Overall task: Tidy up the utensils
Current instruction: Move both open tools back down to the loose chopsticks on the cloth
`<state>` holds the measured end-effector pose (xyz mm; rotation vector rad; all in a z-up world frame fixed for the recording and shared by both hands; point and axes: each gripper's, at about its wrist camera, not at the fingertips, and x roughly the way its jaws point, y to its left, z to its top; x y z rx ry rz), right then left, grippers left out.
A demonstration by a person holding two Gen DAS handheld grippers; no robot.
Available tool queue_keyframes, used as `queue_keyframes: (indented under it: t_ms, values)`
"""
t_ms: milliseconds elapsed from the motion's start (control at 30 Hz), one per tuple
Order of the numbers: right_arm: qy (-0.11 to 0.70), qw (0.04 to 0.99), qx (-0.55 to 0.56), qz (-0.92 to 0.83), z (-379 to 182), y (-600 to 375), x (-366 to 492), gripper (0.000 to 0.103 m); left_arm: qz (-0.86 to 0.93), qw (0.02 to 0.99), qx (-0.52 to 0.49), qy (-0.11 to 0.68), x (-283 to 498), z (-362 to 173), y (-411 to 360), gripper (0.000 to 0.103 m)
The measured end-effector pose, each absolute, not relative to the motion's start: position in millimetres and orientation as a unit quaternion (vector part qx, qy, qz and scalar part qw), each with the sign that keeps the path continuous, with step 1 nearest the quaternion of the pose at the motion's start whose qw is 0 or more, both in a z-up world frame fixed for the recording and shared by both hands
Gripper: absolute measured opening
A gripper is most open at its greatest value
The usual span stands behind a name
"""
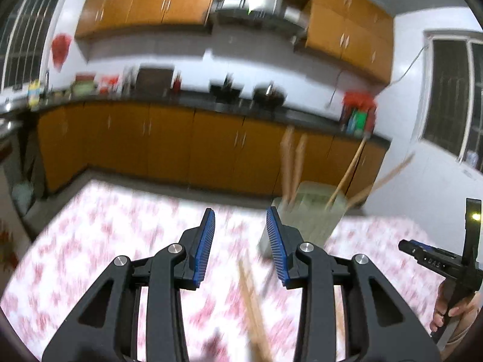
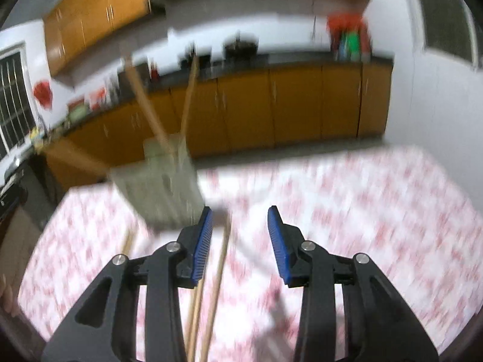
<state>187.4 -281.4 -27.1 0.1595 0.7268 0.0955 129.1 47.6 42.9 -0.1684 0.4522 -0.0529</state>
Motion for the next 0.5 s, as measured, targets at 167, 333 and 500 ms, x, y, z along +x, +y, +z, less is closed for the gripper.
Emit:
queue_keyframes:
  t_ms: [167, 333, 500]
  values:
    - [0.435, 0.893, 0.08, 0.084, -93, -258, 180, 0.017, -0.028, 0.945, -0.084, 0.314, 137, -15, 47, 0.037]
    - [0.455, 0.881, 0.08, 0.101, -116, -243, 173, 0.016, -0.04, 0.932, -0.071, 0.354, 134, -44, 36, 0.036]
    - [0.455, 0.883, 0.059, 0.1, -119, -235, 170, 0.014, -0.053, 0.922, -0.063, 0.377, 131, -67, 26, 0.035]
